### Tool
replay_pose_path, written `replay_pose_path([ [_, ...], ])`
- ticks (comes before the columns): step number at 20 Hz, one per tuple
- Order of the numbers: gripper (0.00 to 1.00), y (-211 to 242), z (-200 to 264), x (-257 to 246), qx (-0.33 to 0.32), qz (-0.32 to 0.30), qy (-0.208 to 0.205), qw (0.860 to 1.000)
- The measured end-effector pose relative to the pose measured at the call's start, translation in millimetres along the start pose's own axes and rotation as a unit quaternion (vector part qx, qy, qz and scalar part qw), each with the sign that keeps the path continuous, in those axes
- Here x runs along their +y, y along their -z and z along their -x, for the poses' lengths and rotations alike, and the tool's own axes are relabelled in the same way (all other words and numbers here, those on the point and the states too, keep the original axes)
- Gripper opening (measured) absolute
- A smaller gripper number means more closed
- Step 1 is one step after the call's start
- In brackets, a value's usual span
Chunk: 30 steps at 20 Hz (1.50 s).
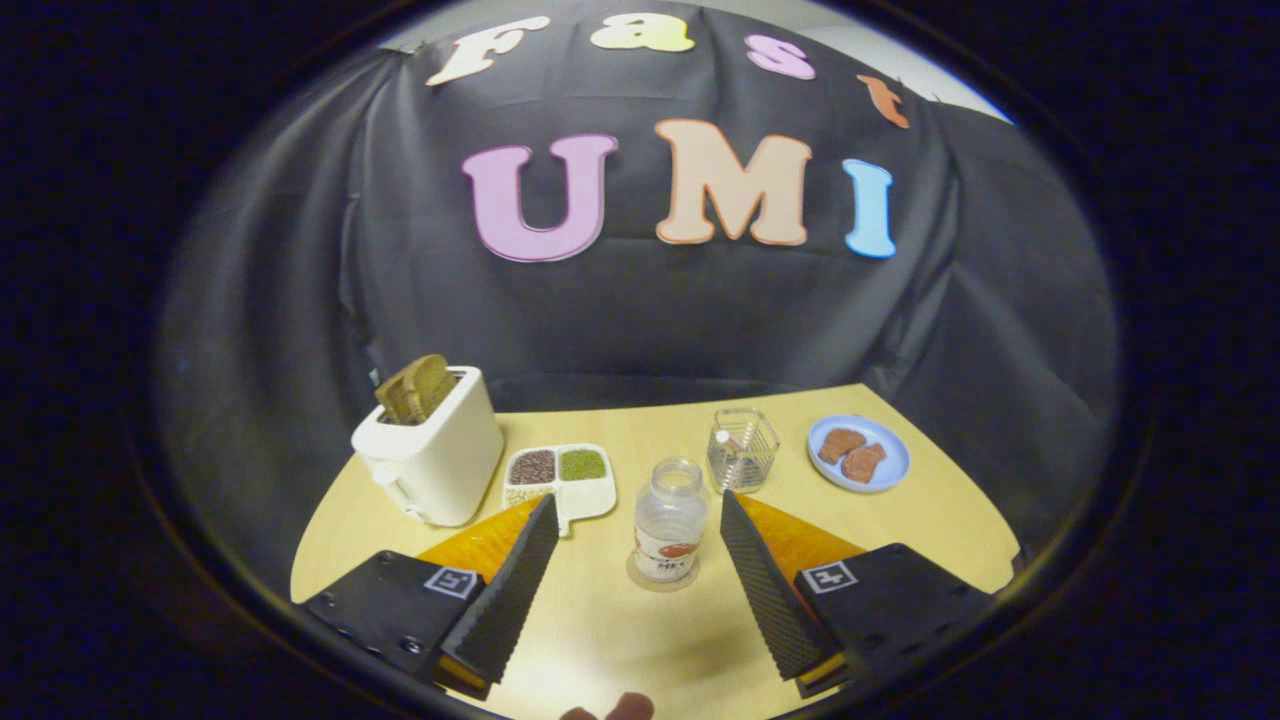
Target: Take the bottle from table, then pour the juice into the cup, finally place the bottle on the coaster
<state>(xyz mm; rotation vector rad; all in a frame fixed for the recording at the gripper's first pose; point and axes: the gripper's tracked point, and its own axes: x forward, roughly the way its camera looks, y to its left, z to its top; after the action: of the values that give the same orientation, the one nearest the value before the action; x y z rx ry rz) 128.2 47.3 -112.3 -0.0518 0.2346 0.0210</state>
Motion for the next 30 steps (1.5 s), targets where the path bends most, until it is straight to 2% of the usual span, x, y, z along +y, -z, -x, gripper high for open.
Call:
replay_pose_path([
  [4, 1.00, -22, 36, -3, -0.001, 0.027, -0.068, 0.997],
  [7, 1.00, -43, 61, -14, -0.014, 0.021, -0.097, 0.995],
  [14, 1.00, -69, 98, -53, -0.043, 0.042, -0.100, 0.993],
  [30, 1.00, -65, 133, -89, -0.053, 0.019, -0.095, 0.994],
])
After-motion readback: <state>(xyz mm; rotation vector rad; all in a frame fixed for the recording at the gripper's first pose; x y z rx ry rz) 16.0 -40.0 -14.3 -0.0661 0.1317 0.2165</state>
